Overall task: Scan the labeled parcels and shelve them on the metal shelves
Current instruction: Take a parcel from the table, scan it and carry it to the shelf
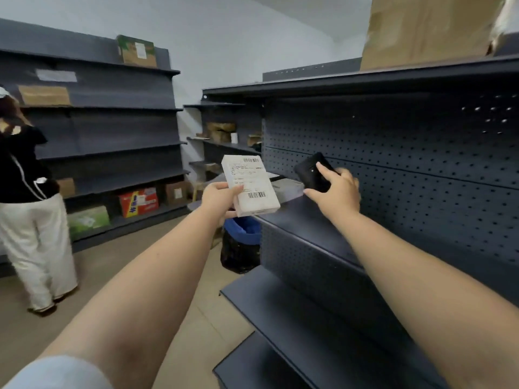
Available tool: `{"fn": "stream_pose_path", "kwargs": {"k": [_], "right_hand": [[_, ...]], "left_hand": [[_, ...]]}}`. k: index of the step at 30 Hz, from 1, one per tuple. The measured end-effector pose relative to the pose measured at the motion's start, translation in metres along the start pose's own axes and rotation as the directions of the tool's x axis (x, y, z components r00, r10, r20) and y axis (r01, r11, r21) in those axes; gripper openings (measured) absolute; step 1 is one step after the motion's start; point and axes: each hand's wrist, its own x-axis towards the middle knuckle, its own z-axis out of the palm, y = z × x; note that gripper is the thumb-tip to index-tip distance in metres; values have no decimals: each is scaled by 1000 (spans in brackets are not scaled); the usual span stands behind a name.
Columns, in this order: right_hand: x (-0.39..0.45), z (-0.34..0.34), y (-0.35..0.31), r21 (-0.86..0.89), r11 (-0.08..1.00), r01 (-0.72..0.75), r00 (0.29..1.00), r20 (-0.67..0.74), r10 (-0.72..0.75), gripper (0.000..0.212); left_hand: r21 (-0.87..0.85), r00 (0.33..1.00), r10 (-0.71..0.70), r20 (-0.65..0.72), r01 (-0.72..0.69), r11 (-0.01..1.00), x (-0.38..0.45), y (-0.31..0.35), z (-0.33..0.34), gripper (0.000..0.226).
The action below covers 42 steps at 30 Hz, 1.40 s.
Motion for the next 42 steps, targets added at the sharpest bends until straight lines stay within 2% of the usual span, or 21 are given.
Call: {"fn": "stream_pose_path", "kwargs": {"k": [3,6,10,13,16,17,18,19,20,21,24,25,26,28,32,35,38,42], "right_hand": [[26,9,32,9,993,-120,989,-89,121,68],[46,22,63,-49,983,-175,978,-124,168,70],[81,42,91,-83,974,-212,963,-187,194,71],[100,59,101,-92,961,-261,952,-189,240,72],[113,72,110,-177,954,-242,965,-147,218,72],[117,75,113,-201,953,-229,970,-133,205,71],[121,78,114,-221,951,-218,973,-120,196,71],[125,81,116,-240,947,-214,975,-109,193,72],[128,85,117,-261,941,-214,976,-102,193,72],[130,88,117,-282,934,-219,975,-101,198,72],[130,99,115,-336,909,-247,968,-119,219,71],[130,102,113,-355,898,-260,965,-122,231,71],[130,105,111,-376,885,-273,962,-125,243,71],[132,111,107,-420,854,-308,951,-132,278,71],[137,126,96,-473,795,-379,925,-180,334,71],[136,135,89,-480,770,-421,907,-222,357,72],[127,138,84,-478,752,-454,891,-268,367,72],[106,121,81,-497,699,-514,854,-376,361,73]], "left_hand": [[-27,988,-46,147,51,998,54,-14,40,21],[-28,960,-106,260,117,993,97,-29,80,27],[171,902,-202,383,146,974,140,-43,121,40],[339,830,-329,451,181,923,161,-48,141,42],[528,837,-336,432,67,847,178,-50,161,38],[624,857,-284,431,-56,779,184,-50,167,35],[724,865,-199,461,-236,648,189,-47,173,33],[781,848,-112,517,-414,468,193,-44,177,32],[772,806,-28,591,-555,309,195,-41,182,32],[726,748,23,663,-650,222,194,-41,185,37],[505,514,-23,858,-832,229,175,-54,182,68],[451,446,-74,892,-871,194,170,-64,179,77],[408,397,-105,912,-906,115,169,-75,177,82],[352,354,-104,929,-935,-39,179,-90,174,79],[354,370,-75,926,-920,-169,205,-91,171,71],[338,361,-90,928,-919,-201,220,-93,174,70],[326,342,-98,935,-933,-150,222,-92,173,71],[200,198,140,970,-980,2,208,-89,176,67]]}}
